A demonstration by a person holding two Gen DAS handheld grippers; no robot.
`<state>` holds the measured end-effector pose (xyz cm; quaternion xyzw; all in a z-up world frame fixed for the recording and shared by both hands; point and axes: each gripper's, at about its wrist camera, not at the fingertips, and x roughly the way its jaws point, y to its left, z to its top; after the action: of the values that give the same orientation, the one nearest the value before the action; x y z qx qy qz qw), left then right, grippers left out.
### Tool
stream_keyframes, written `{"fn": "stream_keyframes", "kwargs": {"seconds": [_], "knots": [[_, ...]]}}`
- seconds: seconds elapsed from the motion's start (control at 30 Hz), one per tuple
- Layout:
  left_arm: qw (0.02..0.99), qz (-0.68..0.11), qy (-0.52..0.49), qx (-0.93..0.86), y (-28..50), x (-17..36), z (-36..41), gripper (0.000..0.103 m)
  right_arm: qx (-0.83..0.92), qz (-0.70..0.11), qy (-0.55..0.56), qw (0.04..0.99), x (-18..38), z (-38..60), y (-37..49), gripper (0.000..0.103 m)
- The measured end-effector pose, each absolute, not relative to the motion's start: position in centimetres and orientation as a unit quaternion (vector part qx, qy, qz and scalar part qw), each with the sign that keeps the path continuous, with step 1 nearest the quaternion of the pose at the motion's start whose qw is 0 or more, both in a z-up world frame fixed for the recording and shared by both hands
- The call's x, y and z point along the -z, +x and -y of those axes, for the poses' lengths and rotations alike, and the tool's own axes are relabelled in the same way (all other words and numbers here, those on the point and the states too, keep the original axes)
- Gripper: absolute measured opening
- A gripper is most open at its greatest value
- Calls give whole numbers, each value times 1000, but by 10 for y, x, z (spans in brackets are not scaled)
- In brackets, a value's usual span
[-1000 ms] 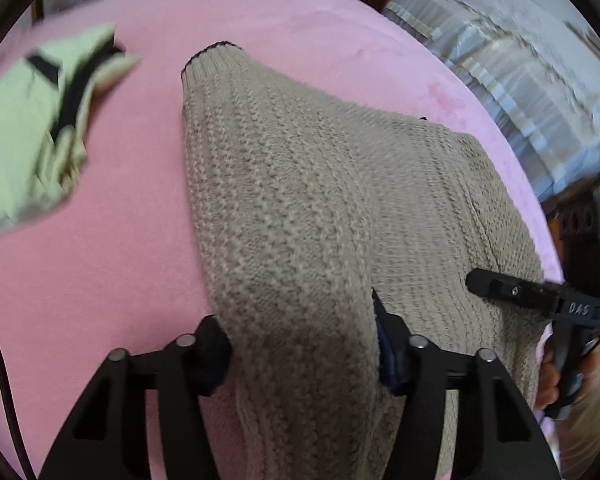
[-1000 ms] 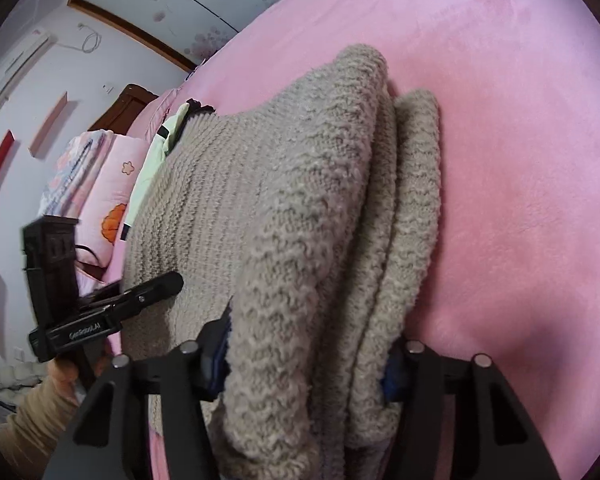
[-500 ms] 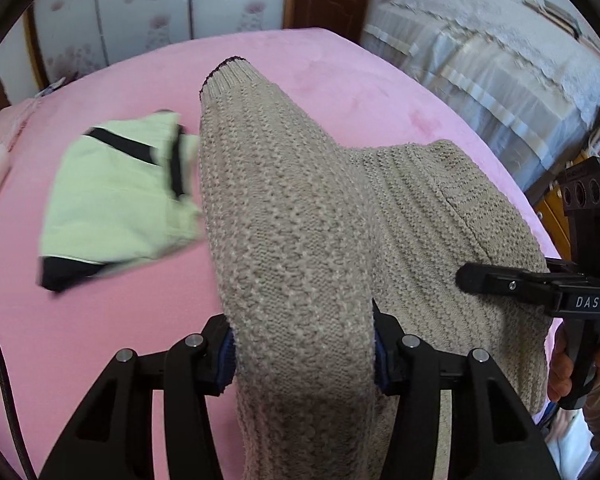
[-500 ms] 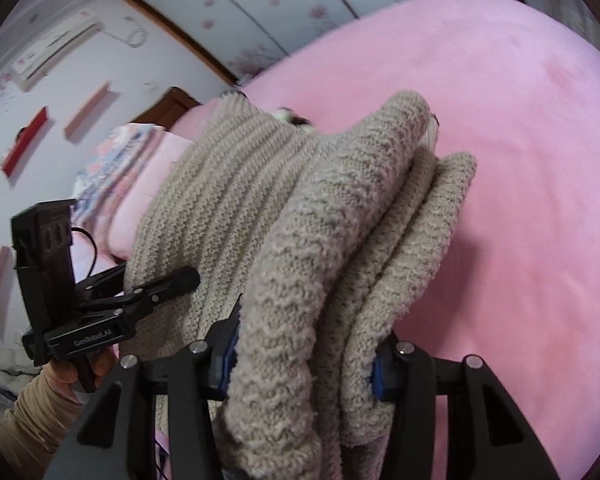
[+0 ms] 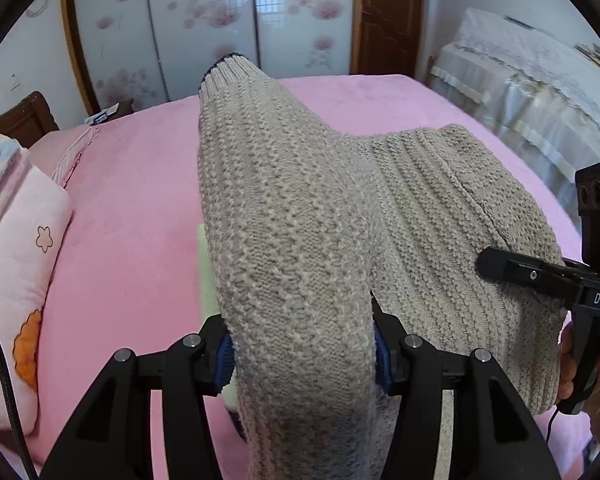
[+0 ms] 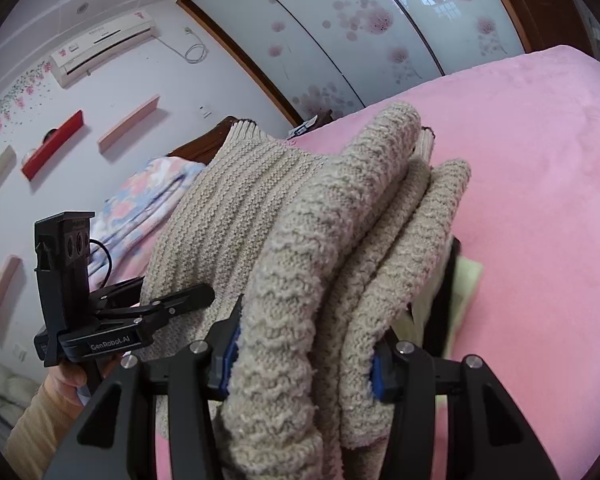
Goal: Fold large clothes
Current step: 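Carry the cardigan onto the pale green garment with both grippers, release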
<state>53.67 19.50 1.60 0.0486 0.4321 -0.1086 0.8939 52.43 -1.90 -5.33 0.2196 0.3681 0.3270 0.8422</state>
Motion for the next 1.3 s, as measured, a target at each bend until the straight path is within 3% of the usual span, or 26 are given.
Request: {"fn": "stream_keyframes", "kwargs": {"seconds": [0.2,0.27,0.33,0.4,0.53,0.87,1.17,1.3], "knots": [[874,-479,19,87,611,85,-222,54,-298,-416,214,832,138,-9,591,49],[874,-481,6,70,622,123,-231,64,-281,-433,205,832,169,-11,602,50],[885,-458,-48,70,623,137,-251,84,-275,-430,200,836,188,-6,602,55],[883,-451,-102,82,622,151,-269,89,-279,-431,210,832,203,-1,604,63],[890,-437,-106,78,614,154,-275,96,-276,-426,188,841,198,-8,600,68],[894,-440,-77,-19,569,86,-236,100,-212,-472,134,845,124,-18,566,71],[905,-421,-42,-52,427,-40,-195,100,-202,-462,183,844,16,34,438,71],[906,-418,-31,-63,371,-79,-174,100,-191,-456,148,857,-39,48,368,71]]}}
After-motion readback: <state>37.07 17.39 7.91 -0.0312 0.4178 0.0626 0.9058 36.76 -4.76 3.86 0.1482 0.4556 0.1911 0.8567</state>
